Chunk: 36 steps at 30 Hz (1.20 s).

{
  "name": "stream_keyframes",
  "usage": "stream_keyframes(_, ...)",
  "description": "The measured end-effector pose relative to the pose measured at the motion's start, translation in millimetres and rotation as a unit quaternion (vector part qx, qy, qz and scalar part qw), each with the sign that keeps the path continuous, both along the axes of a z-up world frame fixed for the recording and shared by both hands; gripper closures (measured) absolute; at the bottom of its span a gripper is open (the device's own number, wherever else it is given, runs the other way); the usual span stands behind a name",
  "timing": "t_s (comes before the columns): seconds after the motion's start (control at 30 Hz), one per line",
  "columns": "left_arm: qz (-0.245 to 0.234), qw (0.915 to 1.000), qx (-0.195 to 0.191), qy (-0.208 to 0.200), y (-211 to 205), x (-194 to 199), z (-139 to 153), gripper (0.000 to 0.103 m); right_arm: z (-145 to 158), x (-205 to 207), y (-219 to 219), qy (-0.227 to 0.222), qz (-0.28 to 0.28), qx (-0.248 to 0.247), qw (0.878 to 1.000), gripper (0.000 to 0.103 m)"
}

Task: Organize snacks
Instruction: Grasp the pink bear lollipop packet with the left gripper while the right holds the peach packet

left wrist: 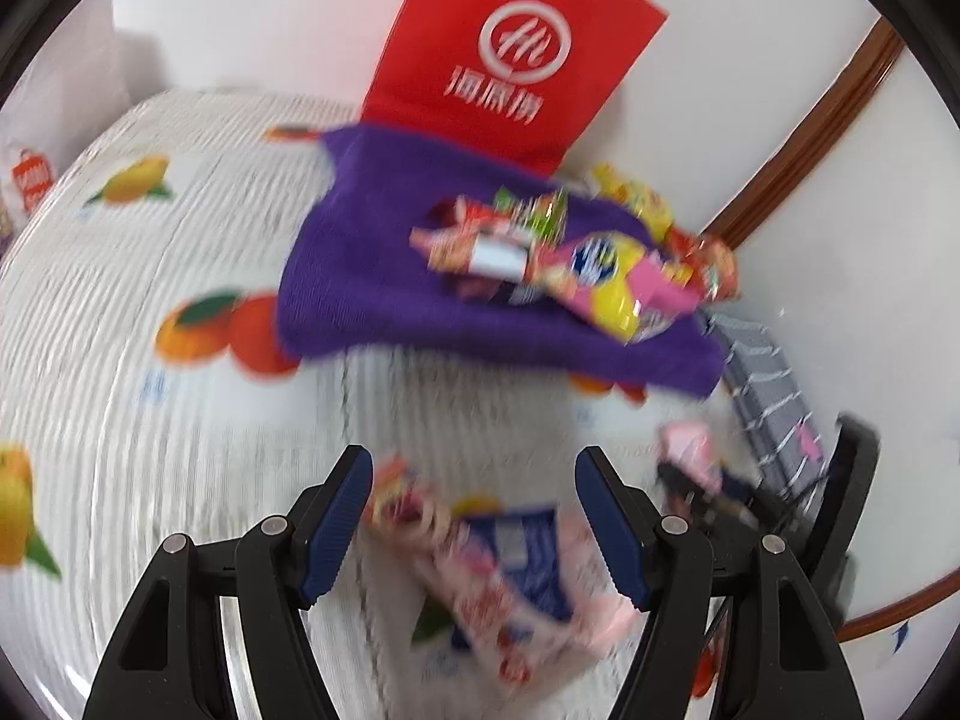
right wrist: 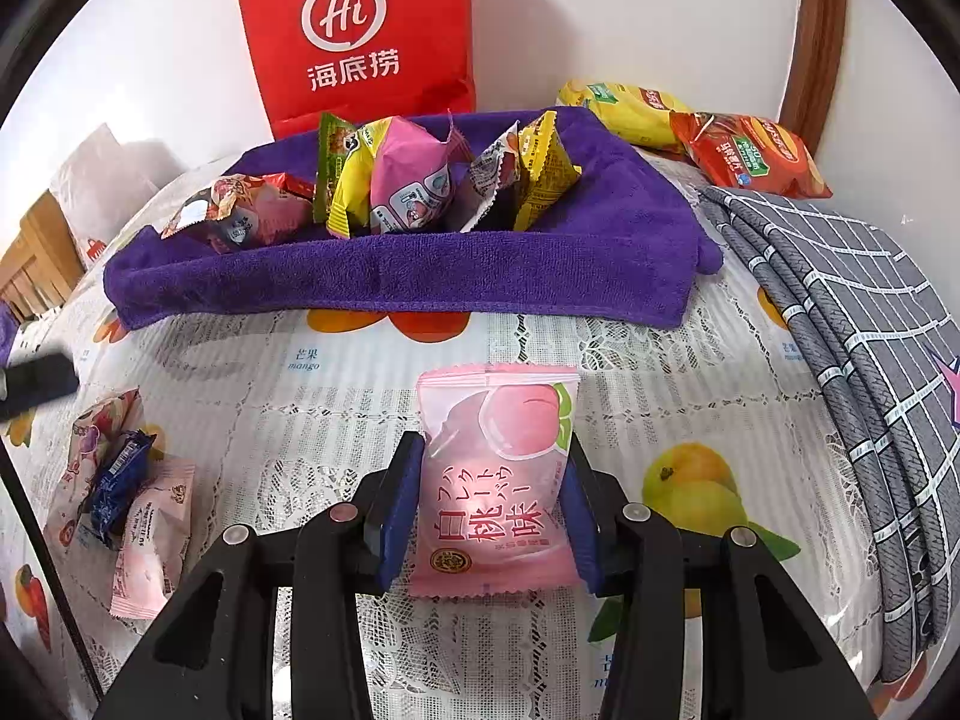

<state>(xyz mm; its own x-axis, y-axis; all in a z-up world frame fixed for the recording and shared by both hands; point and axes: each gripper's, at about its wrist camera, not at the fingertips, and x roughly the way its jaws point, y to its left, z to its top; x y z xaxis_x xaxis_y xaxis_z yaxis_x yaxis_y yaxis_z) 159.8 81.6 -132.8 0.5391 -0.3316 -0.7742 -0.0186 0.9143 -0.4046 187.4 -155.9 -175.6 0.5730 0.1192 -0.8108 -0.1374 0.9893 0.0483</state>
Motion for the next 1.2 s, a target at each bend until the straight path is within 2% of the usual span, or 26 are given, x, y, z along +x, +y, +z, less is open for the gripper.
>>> stream_keyframes(0.07, -0.005, 0.9994, 0.009, 0.032, -6, -5, -11, 0.035, 0, 0, 0, 0.000, 0.000, 0.001, 1.000, 0.057)
stream_keyframes(0.13, -0.005, 0.9992, 0.003, 0.040, -8, -8, -18, 0.035, 0, 0, 0, 0.000, 0.000, 0.001, 1.000, 0.057)
stream_keyframes(0.23, -0.008, 0.9988, 0.021, 0.044, -15, -12, -24, 0.037, 0, 1, 0, 0.000, 0.000, 0.002, 1.000, 0.057)
stream_keyframes(0.27, -0.006, 0.9988, 0.029, 0.038, -16, -14, -23, 0.041, 0, 0, 0, 0.000, 0.000, 0.004, 1.000, 0.057)
stream_keyframes(0.3, -0.004, 0.9988, 0.033, 0.037, -16, -15, -23, 0.050, 0, 0, 0, 0.000, -0.001, 0.005, 1.000, 0.057)
stream_keyframes(0.37, -0.005, 0.9982, 0.044, 0.040, -14, -18, -23, 0.062, -1, 1, 0, 0.001, 0.000, 0.007, 1.000, 0.056)
stream_keyframes(0.4, -0.004, 0.9983, 0.042, 0.039, -11, -20, -23, 0.064, -1, 1, 0, 0.001, 0.000, 0.007, 1.000, 0.056)
stream_keyframes(0.5, -0.003, 0.9985, 0.036, 0.040, -6, -20, -23, 0.066, -1, 1, 1, 0.001, 0.001, 0.003, 1.000, 0.056)
stream_keyframes(0.63, -0.003, 0.9980, 0.054, 0.033, -9, -20, -24, 0.064, -1, 1, 0, 0.001, 0.001, 0.006, 1.000, 0.056)
stream_keyframes(0.73, 0.004, 0.9979, 0.059, 0.026, -12, -16, -25, 0.066, -1, 2, 0, 0.001, 0.001, 0.006, 1.000, 0.056)
stream_keyframes(0.77, 0.006, 0.9978, 0.061, 0.027, -11, -14, -26, 0.077, -1, 2, 0, 0.001, 0.001, 0.008, 1.000, 0.057)
stream_keyframes(0.8, 0.011, 0.9975, 0.064, 0.030, -9, -13, -27, 0.083, -1, 1, -1, 0.001, -0.001, 0.009, 1.000, 0.057)
stream_keyframes(0.93, 0.013, 0.9984, 0.043, 0.034, -1, -14, -22, 0.084, 0, 1, -4, 0.000, -0.002, 0.023, 1.000, 0.060)
stream_keyframes(1.2, 0.013, 0.9982, 0.053, 0.024, 2, -20, -6, 0.084, 1, 0, -8, -0.001, 0.004, 0.050, 0.999, 0.064)
